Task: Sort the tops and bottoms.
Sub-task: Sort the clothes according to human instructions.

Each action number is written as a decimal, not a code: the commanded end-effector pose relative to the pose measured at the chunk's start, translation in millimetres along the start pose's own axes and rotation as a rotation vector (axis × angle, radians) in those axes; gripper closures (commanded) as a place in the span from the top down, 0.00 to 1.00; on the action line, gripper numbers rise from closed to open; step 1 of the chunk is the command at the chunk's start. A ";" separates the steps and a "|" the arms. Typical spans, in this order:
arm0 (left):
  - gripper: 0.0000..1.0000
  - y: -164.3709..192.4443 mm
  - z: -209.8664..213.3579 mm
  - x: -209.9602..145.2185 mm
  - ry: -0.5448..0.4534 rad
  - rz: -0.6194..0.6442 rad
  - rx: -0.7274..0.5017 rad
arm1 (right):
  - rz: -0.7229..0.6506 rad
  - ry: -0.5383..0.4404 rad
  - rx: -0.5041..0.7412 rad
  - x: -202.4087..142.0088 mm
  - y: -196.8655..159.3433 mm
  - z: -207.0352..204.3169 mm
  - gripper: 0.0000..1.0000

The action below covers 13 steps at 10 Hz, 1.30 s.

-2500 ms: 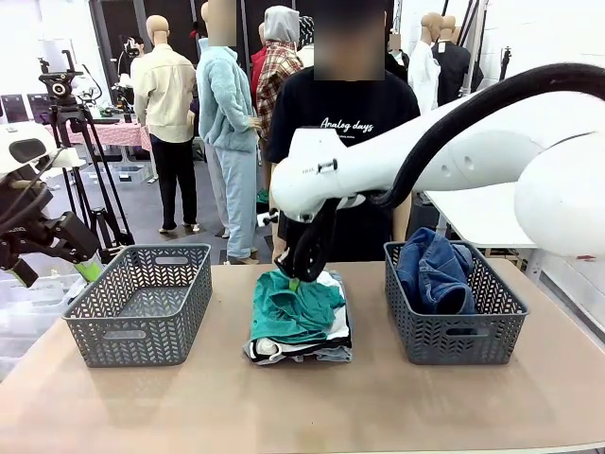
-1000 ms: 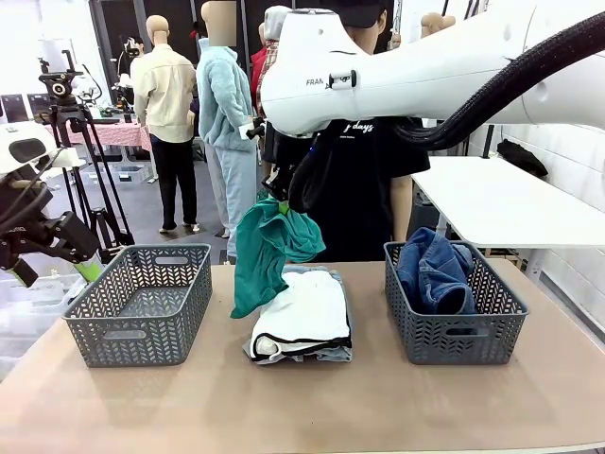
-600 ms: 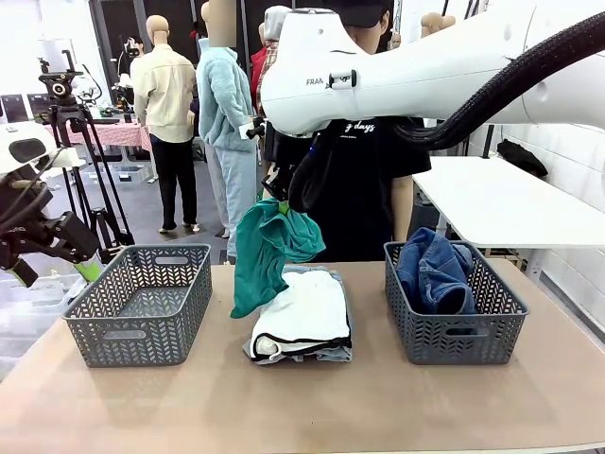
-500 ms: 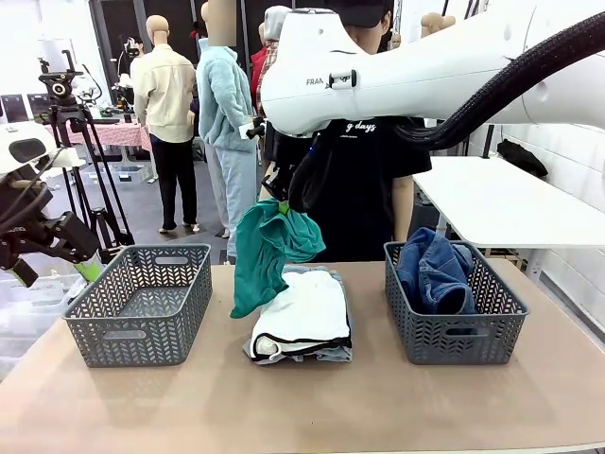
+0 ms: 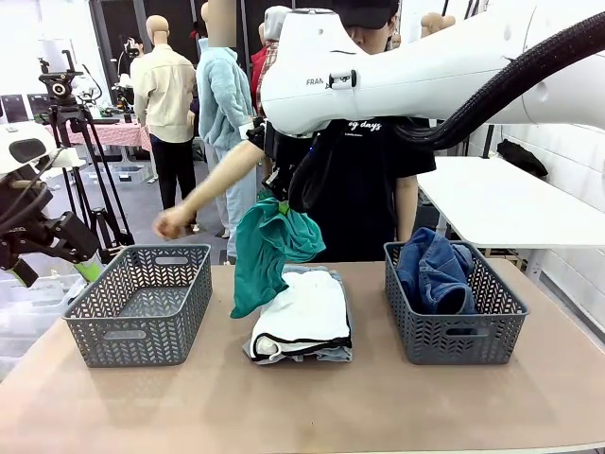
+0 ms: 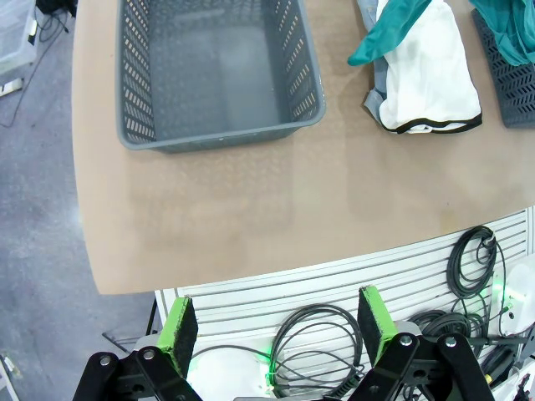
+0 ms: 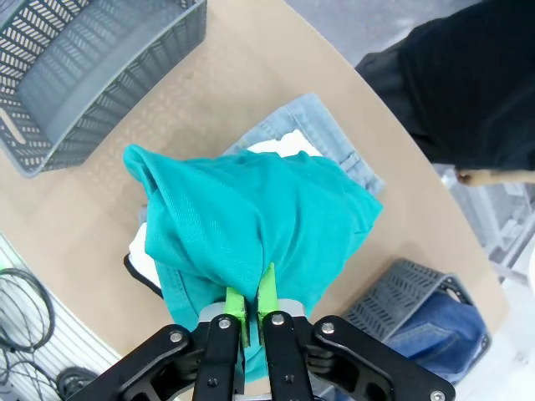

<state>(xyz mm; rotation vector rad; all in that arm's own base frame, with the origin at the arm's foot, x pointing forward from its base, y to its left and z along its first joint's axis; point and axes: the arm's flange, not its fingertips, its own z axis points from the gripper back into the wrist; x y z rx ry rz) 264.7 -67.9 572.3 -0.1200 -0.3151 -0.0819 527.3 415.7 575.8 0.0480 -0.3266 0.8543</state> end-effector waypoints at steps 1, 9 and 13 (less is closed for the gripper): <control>1.00 0.9 1.1 -0.3 0.003 0.016 0.003 | 0.001 0.004 0.014 0.1 0.3 4.5 0.00; 1.00 0.9 1.1 -0.3 0.003 0.016 0.003 | 0.001 0.004 0.014 0.1 0.3 4.5 0.00; 1.00 0.9 1.1 -0.3 0.003 0.016 0.003 | 0.001 0.004 0.014 0.1 0.3 4.5 0.00</control>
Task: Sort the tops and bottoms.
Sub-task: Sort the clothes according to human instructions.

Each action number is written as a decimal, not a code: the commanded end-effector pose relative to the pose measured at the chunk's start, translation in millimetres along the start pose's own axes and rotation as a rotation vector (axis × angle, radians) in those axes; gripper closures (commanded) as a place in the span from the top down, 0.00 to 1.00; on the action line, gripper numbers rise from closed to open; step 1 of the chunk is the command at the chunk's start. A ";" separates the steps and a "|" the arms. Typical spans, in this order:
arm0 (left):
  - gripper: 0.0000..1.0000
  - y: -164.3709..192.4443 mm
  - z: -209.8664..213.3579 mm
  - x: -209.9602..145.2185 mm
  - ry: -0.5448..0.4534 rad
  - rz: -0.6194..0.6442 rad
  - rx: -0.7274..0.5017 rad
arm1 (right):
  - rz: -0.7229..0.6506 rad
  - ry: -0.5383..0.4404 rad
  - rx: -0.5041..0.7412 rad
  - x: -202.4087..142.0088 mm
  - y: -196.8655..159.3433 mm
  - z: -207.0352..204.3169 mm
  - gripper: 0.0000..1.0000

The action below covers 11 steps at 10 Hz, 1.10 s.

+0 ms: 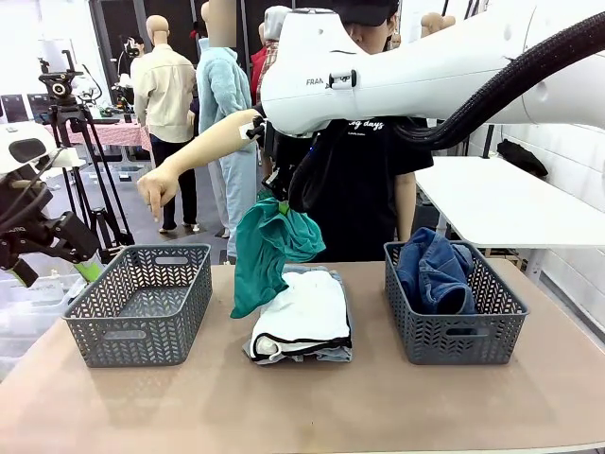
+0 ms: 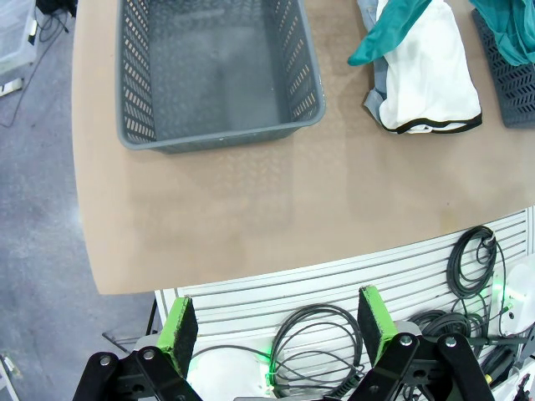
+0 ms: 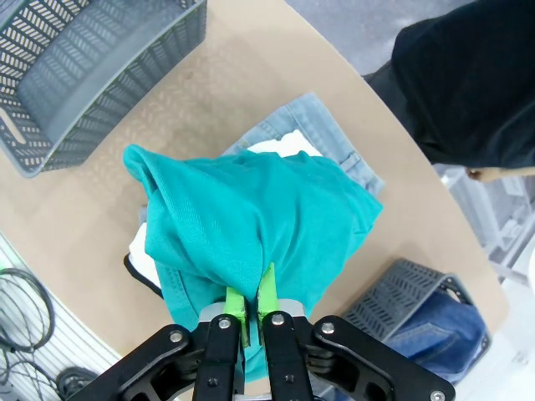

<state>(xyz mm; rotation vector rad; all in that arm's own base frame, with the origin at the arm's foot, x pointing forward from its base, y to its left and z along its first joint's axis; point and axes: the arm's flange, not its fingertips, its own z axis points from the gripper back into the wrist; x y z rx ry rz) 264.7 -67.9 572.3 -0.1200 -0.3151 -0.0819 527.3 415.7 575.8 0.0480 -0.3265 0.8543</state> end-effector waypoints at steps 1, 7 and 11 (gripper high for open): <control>1.00 0.0 0.0 0.0 0.000 0.000 0.000 | 0.001 0.004 0.014 0.1 0.3 4.5 0.00; 1.00 61.0 70.4 -30.4 -0.004 -0.168 0.104 | 0.001 0.004 0.014 0.1 0.3 4.5 0.00; 1.00 71.5 74.1 -36.3 0.025 -0.159 0.082 | 0.112 -0.088 0.014 21.7 3.9 0.3 0.00</control>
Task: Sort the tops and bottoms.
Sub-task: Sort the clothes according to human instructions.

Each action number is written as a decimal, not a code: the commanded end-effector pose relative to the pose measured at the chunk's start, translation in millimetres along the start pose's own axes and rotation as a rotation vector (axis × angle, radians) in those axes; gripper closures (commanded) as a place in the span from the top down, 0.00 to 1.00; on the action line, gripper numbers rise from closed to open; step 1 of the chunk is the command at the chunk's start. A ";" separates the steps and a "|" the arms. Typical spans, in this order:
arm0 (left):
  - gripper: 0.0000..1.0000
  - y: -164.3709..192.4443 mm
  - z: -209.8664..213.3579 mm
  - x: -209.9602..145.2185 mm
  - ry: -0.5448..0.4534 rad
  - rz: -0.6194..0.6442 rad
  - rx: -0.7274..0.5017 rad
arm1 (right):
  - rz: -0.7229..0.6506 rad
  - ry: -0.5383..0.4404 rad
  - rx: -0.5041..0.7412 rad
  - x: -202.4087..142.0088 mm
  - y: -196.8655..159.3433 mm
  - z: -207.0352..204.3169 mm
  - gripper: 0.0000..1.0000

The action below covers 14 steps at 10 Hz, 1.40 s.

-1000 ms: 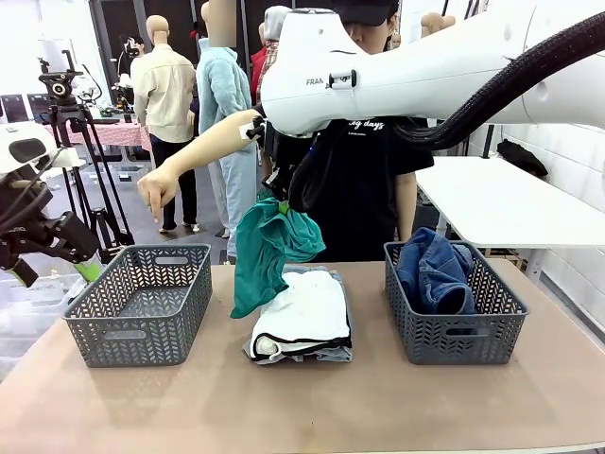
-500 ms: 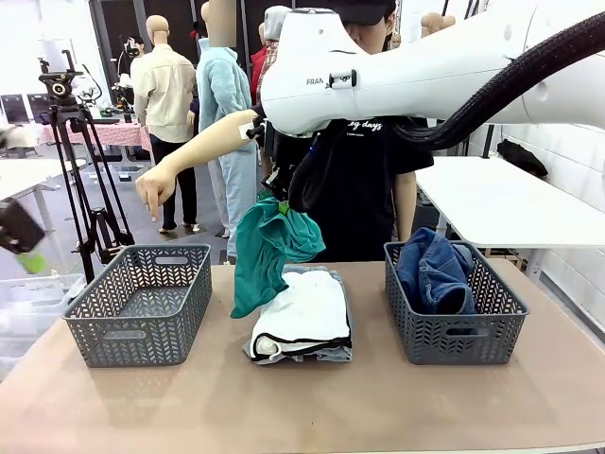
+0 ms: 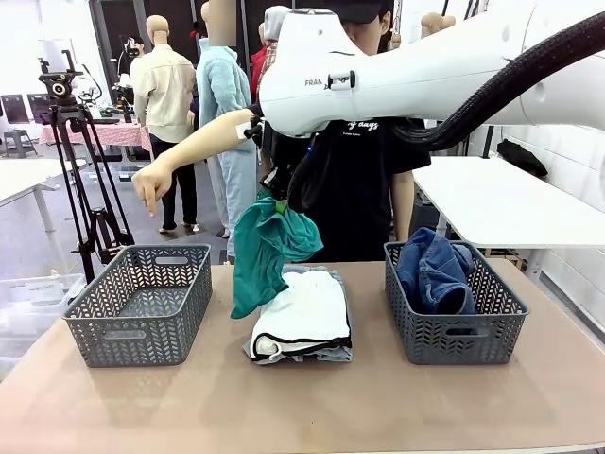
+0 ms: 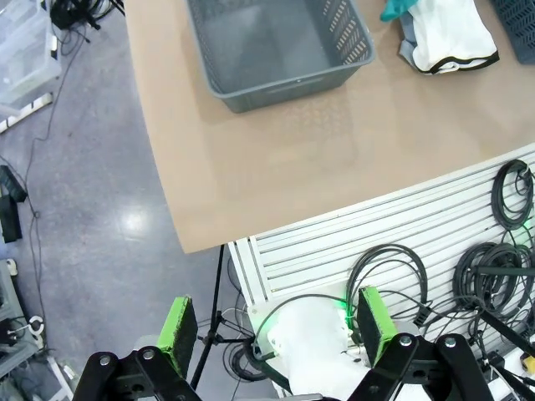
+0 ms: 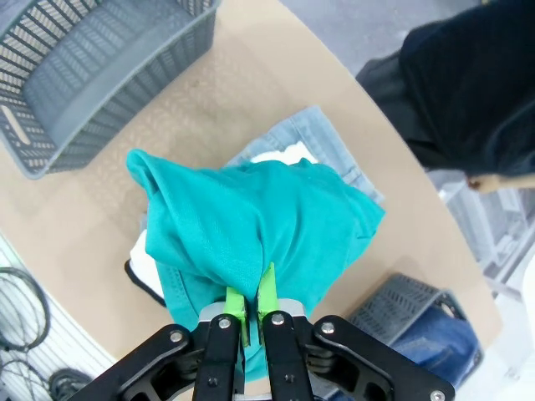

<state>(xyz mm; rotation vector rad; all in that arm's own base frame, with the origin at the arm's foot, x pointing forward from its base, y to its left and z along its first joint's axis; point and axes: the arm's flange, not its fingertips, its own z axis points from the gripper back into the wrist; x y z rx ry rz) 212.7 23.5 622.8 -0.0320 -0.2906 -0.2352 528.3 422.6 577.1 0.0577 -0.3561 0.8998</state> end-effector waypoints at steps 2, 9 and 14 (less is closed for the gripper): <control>1.00 -8.0 -0.7 4.1 -0.010 0.004 0.022 | 0.292 -0.151 0.056 56.8 15.3 1.4 0.00; 1.00 -8.0 -0.7 4.1 -0.010 0.004 0.022 | 0.724 -0.233 -0.032 204.9 67.1 40.1 0.00; 1.00 -8.0 -0.7 4.1 -0.010 0.004 0.022 | 0.781 -0.486 0.021 249.3 53.1 35.9 0.00</control>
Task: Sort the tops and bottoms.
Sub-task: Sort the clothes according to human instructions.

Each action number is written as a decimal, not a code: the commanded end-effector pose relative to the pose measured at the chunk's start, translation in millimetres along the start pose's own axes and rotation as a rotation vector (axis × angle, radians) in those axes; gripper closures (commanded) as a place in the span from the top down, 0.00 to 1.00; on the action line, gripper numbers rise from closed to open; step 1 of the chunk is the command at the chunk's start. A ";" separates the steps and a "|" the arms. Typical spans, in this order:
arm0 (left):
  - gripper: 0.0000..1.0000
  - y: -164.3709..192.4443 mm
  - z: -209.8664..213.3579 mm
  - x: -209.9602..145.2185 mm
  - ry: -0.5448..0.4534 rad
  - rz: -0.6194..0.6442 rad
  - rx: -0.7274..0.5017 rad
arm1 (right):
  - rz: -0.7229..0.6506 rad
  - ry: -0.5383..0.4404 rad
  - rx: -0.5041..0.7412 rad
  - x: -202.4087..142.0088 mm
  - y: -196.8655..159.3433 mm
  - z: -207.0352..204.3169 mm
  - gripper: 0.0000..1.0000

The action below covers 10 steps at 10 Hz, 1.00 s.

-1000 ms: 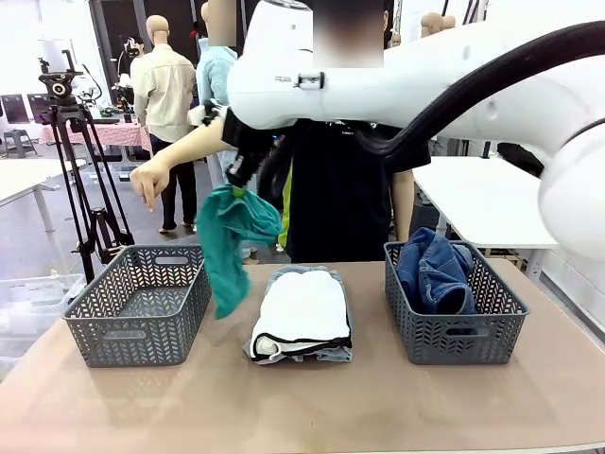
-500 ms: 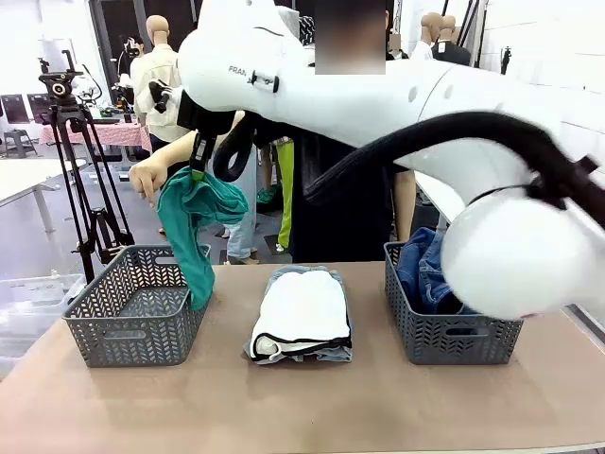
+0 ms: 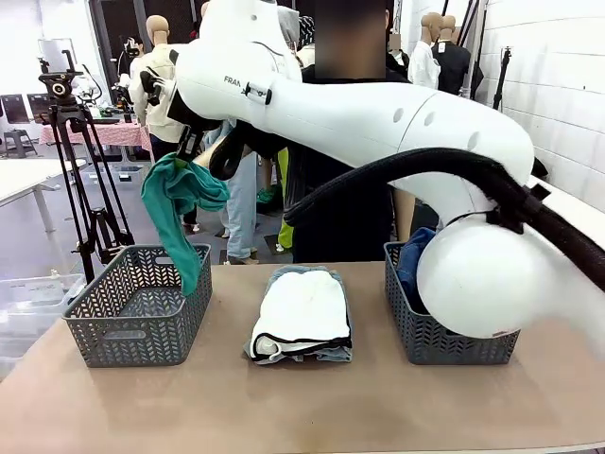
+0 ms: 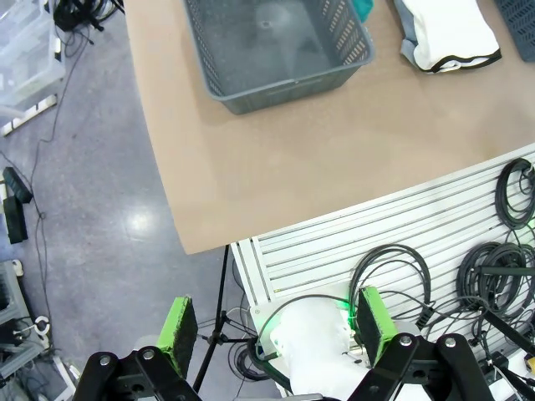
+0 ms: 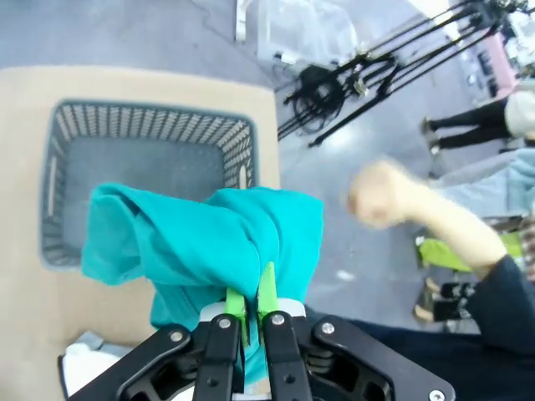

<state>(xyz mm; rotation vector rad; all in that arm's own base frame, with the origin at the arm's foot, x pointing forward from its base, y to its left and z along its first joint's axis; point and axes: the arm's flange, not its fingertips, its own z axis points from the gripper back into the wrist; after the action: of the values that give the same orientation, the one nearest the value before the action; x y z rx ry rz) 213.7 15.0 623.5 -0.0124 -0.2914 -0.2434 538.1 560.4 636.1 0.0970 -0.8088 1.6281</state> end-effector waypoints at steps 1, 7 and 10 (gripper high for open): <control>1.00 0.1 -0.5 1.0 -0.011 0.015 0.004 | 0.047 -0.125 -0.027 73.6 -100.7 -35.1 0.00; 1.00 0.1 -0.5 1.0 -0.011 0.015 0.004 | -0.060 -0.184 0.181 9.5 -103.2 -165.1 0.00; 1.00 0.1 -0.5 1.0 -0.011 0.015 0.004 | -0.212 -0.223 0.232 -1.9 -100.8 -217.2 0.00</control>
<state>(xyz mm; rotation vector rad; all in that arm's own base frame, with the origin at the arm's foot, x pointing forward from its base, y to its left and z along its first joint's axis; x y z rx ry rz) 214.0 15.0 623.4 -0.0125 -0.2908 -0.2432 605.0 573.8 461.2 0.4643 -0.7367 1.5711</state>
